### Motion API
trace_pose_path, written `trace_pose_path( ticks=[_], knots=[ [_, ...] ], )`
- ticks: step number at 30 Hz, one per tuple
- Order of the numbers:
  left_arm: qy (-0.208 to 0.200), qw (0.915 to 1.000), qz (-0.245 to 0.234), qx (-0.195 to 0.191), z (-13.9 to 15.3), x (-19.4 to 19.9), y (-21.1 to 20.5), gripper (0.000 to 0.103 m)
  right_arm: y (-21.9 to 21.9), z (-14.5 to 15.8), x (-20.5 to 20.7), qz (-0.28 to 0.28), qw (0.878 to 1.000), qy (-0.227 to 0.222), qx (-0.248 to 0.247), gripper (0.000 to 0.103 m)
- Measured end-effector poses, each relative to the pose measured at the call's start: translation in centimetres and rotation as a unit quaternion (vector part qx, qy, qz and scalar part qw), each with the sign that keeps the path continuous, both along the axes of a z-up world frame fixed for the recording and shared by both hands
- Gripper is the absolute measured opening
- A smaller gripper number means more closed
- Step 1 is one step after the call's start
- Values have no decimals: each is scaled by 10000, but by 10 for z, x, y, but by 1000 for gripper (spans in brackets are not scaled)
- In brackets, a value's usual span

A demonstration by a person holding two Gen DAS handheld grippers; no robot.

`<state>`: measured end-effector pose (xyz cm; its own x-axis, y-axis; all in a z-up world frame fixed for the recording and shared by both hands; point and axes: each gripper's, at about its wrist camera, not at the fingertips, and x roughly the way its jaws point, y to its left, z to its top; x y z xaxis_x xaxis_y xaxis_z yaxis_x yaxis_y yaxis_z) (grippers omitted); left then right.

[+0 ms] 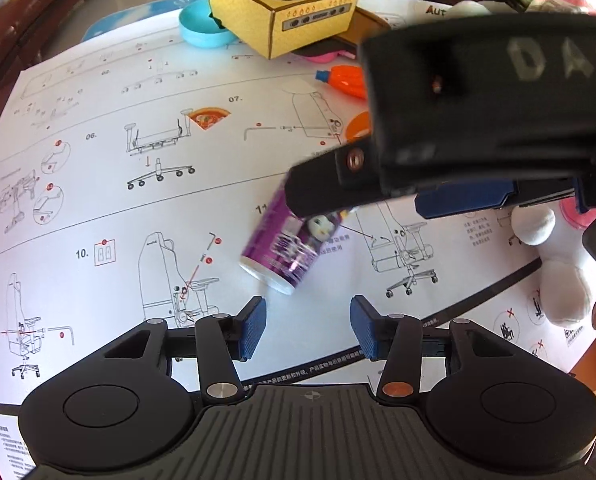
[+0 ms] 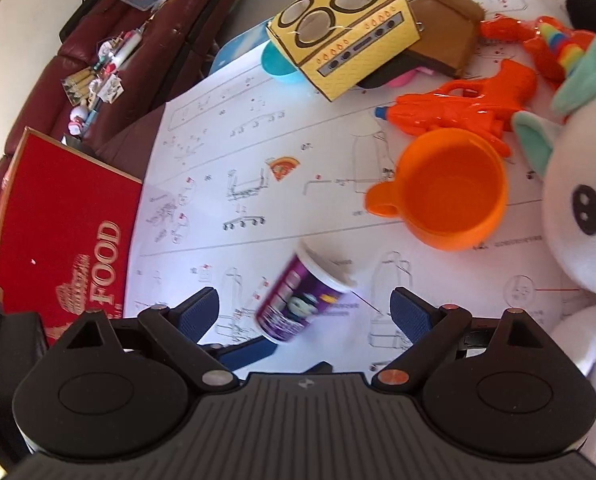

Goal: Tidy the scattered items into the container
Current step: 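Move both grippers down around the purple OSEO drink cup, then stand the purple cup upright and close the left gripper on it while the right gripper steadies it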

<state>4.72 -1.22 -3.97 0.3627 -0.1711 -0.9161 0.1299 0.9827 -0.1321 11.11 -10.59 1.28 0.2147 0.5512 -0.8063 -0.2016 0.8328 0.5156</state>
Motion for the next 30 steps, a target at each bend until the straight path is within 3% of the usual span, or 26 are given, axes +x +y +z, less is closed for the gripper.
trace_pose_path(
  ticks=[4,8,11,13,16,18,19,24,30],
  knots=[
    [-201,9998,36,90,8,-4,7,62,-14,-9,-1,-345,9989,300,142,86],
    [-404,9988,-62,252,17,-5,17,70,-25,-13,0,-543,9970,476,263,84],
    [-438,9979,-242,412,12,6,19,73,-26,-15,4,-697,9951,584,399,73],
    [-428,9971,-390,491,7,14,15,72,-25,-17,6,-789,9933,672,507,71],
    [-356,9970,-488,475,-2,19,13,68,-19,-18,9,-800,9924,721,601,70],
    [-310,9977,-456,390,-6,19,12,55,-15,-19,11,-761,9923,726,659,70],
    [-390,9975,-441,397,-6,18,11,55,-12,-20,12,-739,9920,734,717,70],
    [-332,9982,-490,115,-6,15,6,41,-2,-26,16,-649,9920,753,780,61],
    [-212,9975,-663,-128,-6,10,-5,46,-2,-30,19,-667,9938,645,607,50]
  ],
)
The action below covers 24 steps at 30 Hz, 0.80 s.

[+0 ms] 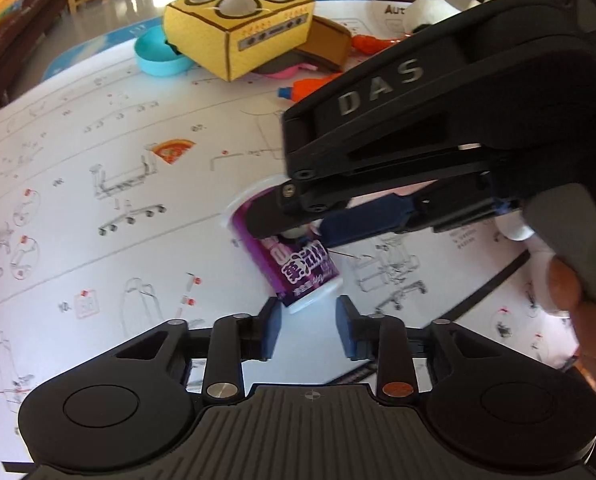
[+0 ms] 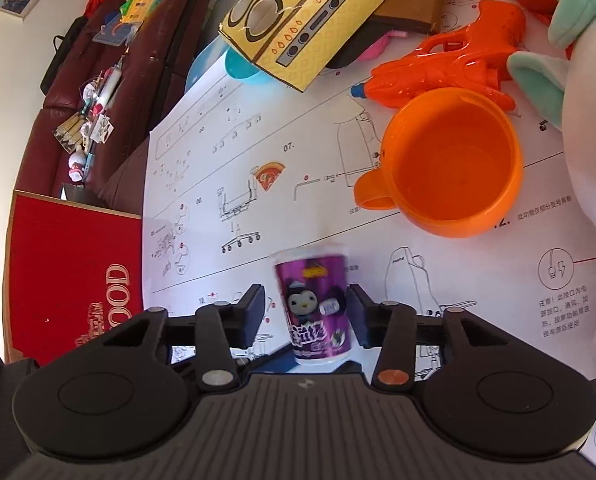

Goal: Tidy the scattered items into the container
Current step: 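Stand the purple cup upright and close the left gripper on it while the right gripper steadies it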

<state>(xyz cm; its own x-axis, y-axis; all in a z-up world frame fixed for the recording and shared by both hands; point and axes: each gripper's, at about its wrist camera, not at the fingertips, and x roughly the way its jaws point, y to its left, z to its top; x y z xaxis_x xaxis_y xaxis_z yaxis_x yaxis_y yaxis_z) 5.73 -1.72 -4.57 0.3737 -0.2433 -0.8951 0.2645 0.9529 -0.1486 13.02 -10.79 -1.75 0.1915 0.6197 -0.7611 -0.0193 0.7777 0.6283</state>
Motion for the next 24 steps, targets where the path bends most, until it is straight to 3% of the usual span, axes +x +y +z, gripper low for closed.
trace_pose_path(
  ticks=[4,8,12,14,16,21,24],
  knots=[
    [6,10000,65,14,0,-2,-2,46,-2,0,-4,85,9999,-80,-113,44],
    [77,9987,483,-107,2,2,8,68,-1,0,-7,182,9998,-60,-99,44],
    [48,9981,621,11,2,1,8,68,5,0,-10,312,9995,74,-2,40],
    [107,9971,739,-109,2,3,12,68,7,1,-15,363,9993,101,-9,40],
    [134,9966,782,-217,2,1,16,67,9,1,-19,393,9992,30,-75,40],
    [72,9974,715,-75,1,-9,17,43,7,2,-23,426,9990,113,-70,40],
    [90,9978,652,-101,2,-18,17,42,6,3,-31,517,9986,108,-84,44]
  ],
)
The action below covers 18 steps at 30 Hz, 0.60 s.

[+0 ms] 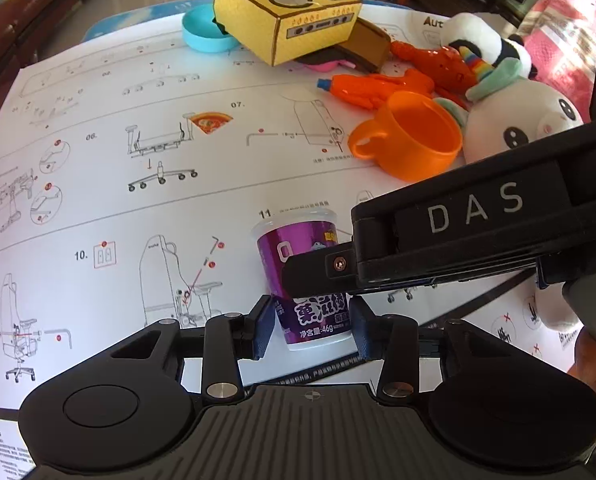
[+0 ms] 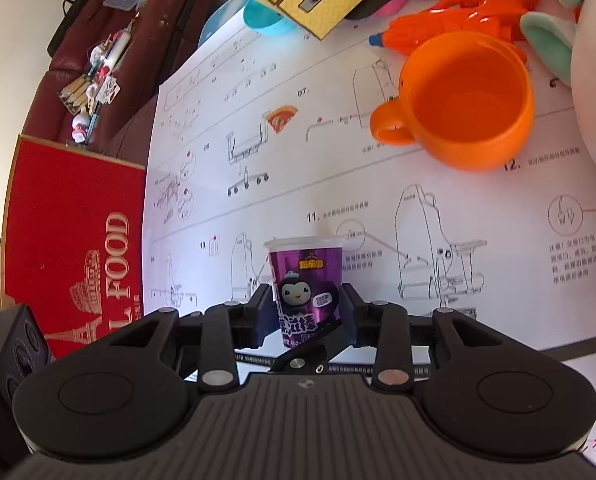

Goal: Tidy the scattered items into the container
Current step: 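Stand the purple cup upright and close the left gripper on it while the right gripper steadies it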

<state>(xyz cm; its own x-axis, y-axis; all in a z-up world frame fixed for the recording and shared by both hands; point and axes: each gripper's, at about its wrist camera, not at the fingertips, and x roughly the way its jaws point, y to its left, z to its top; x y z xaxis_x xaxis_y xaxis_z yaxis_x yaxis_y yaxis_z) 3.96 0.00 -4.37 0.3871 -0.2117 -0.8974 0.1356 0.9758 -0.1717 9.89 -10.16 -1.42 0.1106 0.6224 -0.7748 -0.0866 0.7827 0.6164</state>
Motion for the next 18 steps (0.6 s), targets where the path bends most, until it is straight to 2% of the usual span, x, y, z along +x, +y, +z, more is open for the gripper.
trace_pose_path(
  ticks=[7,11,18],
  knots=[
    [67,9999,-104,-105,1,-20,-6,42,-8,3,-12,-66,10000,-20,-45,52],
    [75,9999,-92,-89,2,-26,-6,42,-10,7,-14,-124,9996,-193,-168,62],
    [70,9999,-115,-28,4,-30,-6,43,-4,0,-19,-9,9991,-218,-355,62]
  ],
)
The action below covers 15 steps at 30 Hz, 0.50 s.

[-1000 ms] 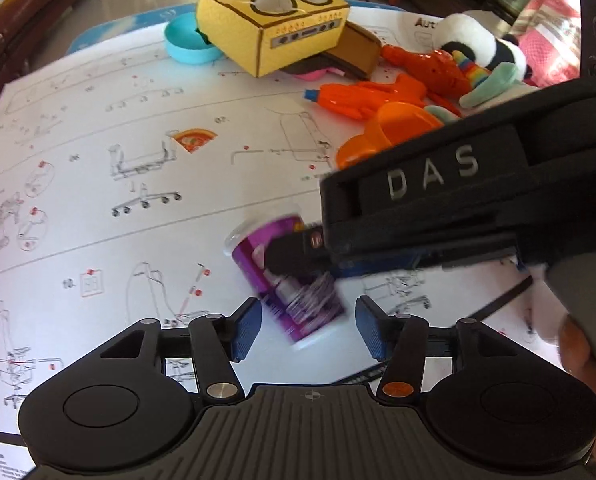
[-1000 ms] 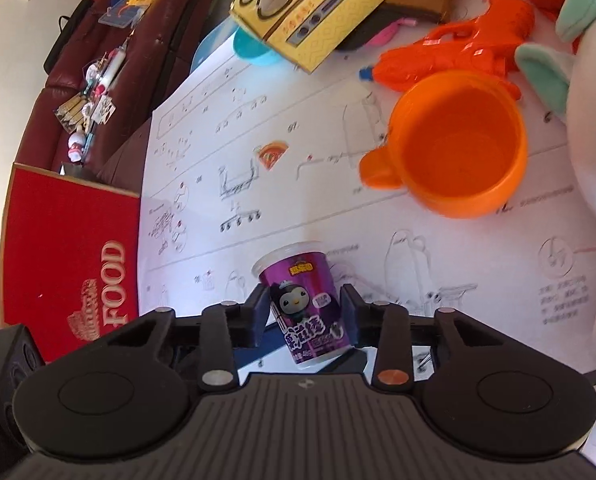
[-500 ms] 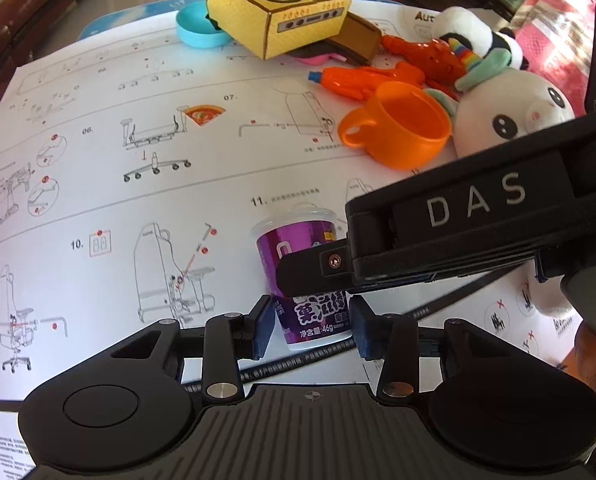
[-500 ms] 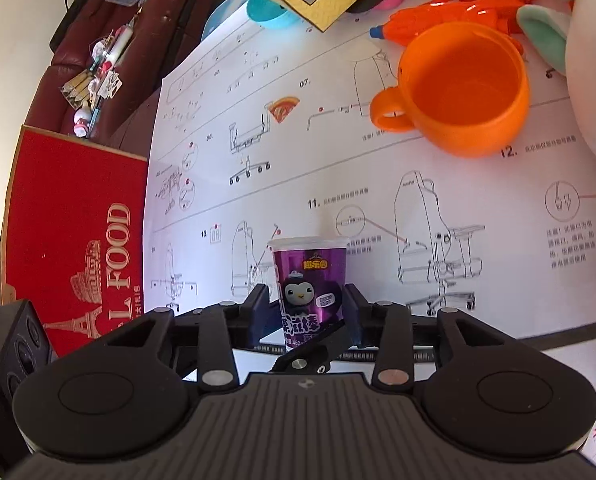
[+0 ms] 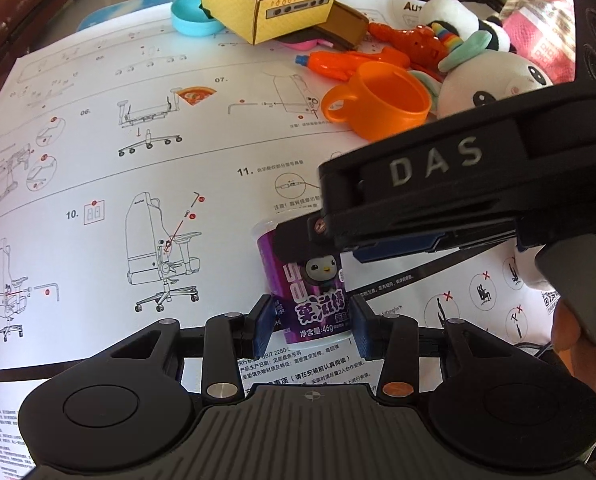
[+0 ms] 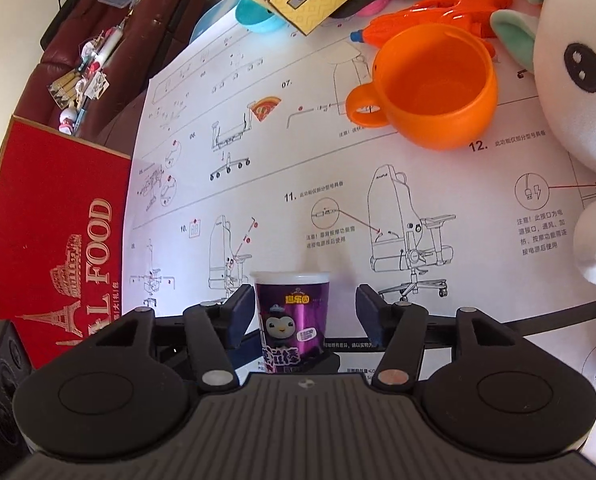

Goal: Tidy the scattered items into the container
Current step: 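Stand the purple cup upright and close the left gripper on it while the right gripper steadies it, then close the right gripper on the purple cup while the left gripper holds it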

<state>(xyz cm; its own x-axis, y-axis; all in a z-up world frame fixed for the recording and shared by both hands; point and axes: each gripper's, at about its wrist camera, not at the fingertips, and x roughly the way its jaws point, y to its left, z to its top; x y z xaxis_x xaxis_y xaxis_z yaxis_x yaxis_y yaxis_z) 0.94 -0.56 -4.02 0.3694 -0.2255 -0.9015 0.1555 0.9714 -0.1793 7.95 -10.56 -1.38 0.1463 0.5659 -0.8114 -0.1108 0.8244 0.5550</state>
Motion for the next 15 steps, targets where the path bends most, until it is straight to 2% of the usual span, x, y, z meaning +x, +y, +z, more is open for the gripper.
trace_pose_path(
  ticks=[4,10,15],
  knots=[
    [-8,10000,-60,67,0,0,-3,43,6,-3,-2,94,9999,-50,-72,62],
    [-7,10000,-34,80,0,0,-5,57,8,-3,-4,168,9993,-340,-71,59],
    [-16,9999,76,105,0,3,-5,60,4,-4,-6,189,9987,-464,-20,54]
  ],
)
